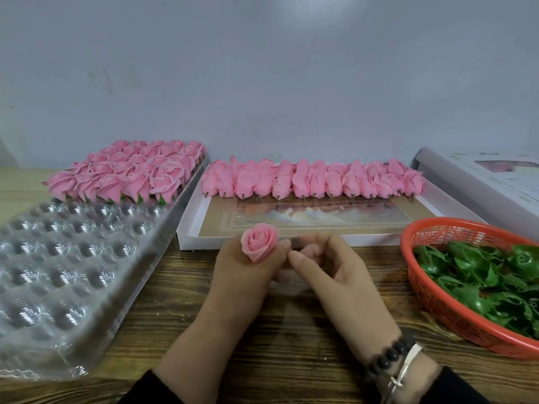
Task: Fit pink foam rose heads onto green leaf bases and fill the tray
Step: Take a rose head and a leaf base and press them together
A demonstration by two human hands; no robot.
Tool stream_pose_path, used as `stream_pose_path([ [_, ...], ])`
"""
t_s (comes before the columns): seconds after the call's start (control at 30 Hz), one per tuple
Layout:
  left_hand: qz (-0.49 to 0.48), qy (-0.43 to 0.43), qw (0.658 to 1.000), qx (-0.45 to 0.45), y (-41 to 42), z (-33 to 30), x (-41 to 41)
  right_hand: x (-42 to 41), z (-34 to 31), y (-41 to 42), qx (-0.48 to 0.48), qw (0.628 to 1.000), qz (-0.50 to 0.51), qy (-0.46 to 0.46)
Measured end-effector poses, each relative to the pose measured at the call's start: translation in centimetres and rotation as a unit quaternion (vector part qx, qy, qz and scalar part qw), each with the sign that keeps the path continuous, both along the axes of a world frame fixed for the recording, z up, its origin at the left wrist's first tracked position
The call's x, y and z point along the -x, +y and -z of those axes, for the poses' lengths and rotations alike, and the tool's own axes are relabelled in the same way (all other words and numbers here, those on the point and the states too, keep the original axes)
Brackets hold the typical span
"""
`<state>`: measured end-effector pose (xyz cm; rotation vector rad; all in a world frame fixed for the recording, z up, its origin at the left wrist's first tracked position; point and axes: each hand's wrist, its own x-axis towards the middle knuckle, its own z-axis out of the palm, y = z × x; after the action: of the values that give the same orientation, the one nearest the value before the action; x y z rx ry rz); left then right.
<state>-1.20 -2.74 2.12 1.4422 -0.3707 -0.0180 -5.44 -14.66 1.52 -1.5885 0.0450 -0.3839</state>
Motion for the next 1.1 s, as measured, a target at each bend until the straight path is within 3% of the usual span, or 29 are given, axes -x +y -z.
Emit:
stream_pose_path([
  [0.13, -0.002, -0.068, 0.991, -0.119, 0.0, -0.1, 0.1, 0.3, -0.2, -0.5, 0.182, 0.980, -0.029, -0.075],
  [0.23, 0.016, -0.094, 0.977, -0.192, 0.0, -0.2, 0.3, 0.3, -0.4, -0.8, 0.256, 0.960, -0.062, -0.095],
  [0.47, 0.018, -0.113, 0.946, -0.304, 0.1, -0.3, 0.6, 0.4, -0.9, -0.8, 0.292, 0.948, -0.072, -0.101],
  [0.6, 0.024, -0.108, 0.937, -0.331, -0.2, -0.2, 0.5, 0.3, -0.9, -0.7, 0.248, 0.961, -0.057, -0.108],
  [0.87, 0.063, -0.031, 0.952, -0.297, -0.5, -0.3, 0.5, 0.4, -1.0, -0.5, 0.265, 0.954, -0.049, -0.129],
  [1.0, 0.078, 0.037, 0.994, -0.064, -0.4, -0.8, 1.2, 0.6, -1.0, -0.4, 0.235, 0.956, 0.009, -0.174],
  [1.1, 0.062, 0.074, 0.992, 0.085, -0.6, -0.4, 0.9, 0.4, -0.6, -0.4, 0.159, 0.978, 0.029, -0.133],
])
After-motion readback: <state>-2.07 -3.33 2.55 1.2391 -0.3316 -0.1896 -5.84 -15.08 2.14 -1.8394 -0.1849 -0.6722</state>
